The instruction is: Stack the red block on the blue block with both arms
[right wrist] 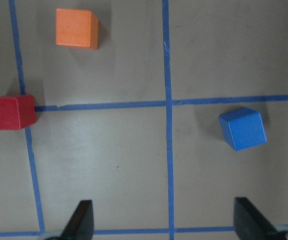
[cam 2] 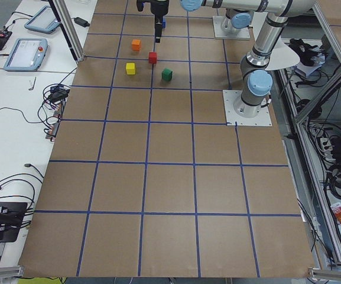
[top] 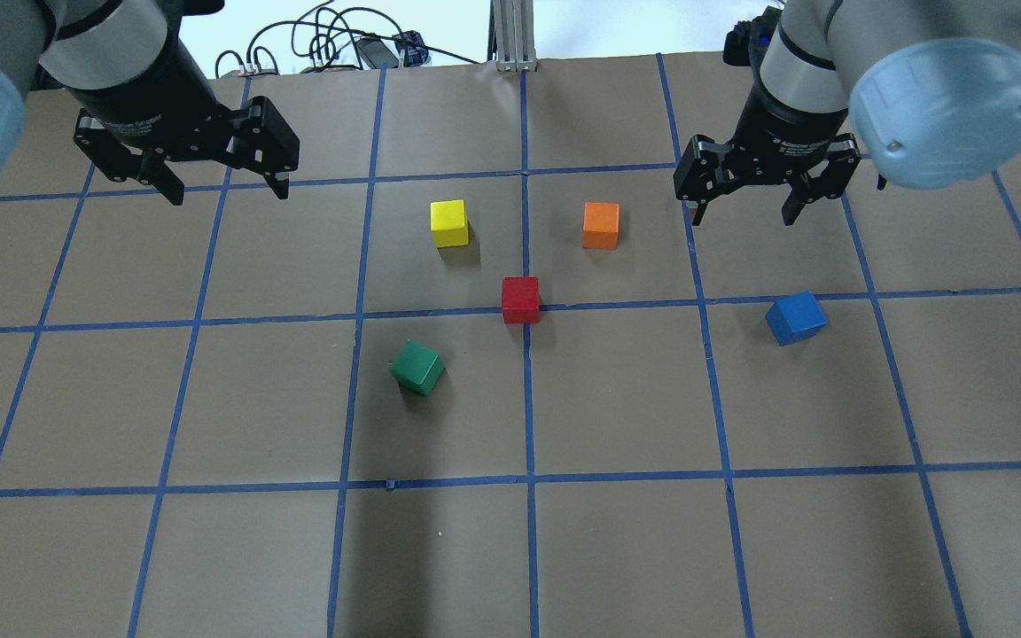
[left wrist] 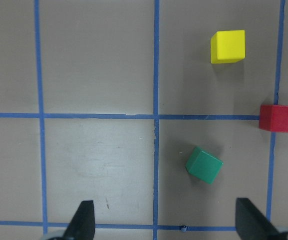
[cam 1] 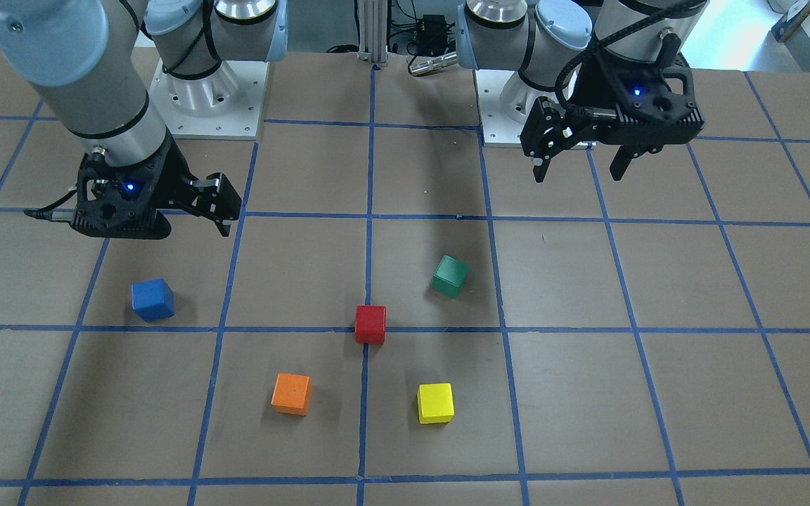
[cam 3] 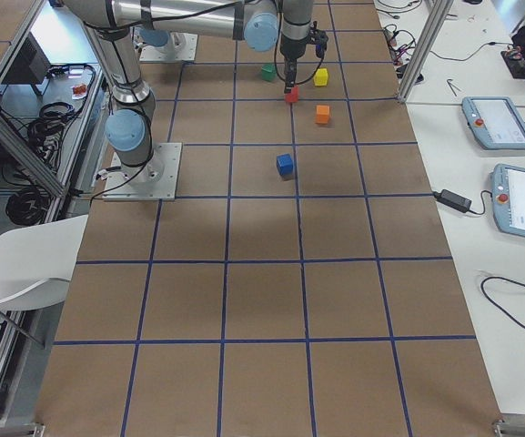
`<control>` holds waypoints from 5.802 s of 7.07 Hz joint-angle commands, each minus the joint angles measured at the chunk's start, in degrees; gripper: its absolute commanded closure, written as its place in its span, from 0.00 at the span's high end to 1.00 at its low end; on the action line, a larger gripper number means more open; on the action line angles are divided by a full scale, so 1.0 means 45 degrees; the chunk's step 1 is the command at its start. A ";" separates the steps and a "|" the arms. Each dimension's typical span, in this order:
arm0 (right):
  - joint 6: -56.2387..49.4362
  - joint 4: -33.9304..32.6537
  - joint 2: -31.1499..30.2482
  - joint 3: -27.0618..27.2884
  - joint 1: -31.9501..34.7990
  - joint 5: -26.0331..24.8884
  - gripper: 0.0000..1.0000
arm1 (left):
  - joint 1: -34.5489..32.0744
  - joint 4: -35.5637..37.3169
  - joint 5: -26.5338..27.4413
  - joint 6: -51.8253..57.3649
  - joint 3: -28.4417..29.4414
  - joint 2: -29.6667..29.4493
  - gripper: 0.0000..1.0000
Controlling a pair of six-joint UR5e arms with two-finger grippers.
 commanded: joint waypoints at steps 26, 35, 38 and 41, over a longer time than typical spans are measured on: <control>-0.1451 0.0885 0.1787 -0.1080 -0.0680 0.0146 0.00 | -0.0305 -0.1323 0.0051 0.0051 0.1446 -0.1343 1.00; -0.6890 -0.3645 0.0943 0.3729 -0.3695 -0.0246 0.00 | -0.0325 -0.1323 0.0070 0.0031 0.1465 -0.1401 1.00; -0.6871 -0.3666 0.1080 0.3749 -0.3695 -0.0227 0.00 | -0.0325 -0.1323 0.0012 0.0031 0.1465 -0.1401 1.00; -0.6832 -0.4246 0.1177 0.3884 -0.3675 -0.0207 0.00 | -0.0325 -0.1323 0.0070 0.0031 0.1465 -0.1382 1.00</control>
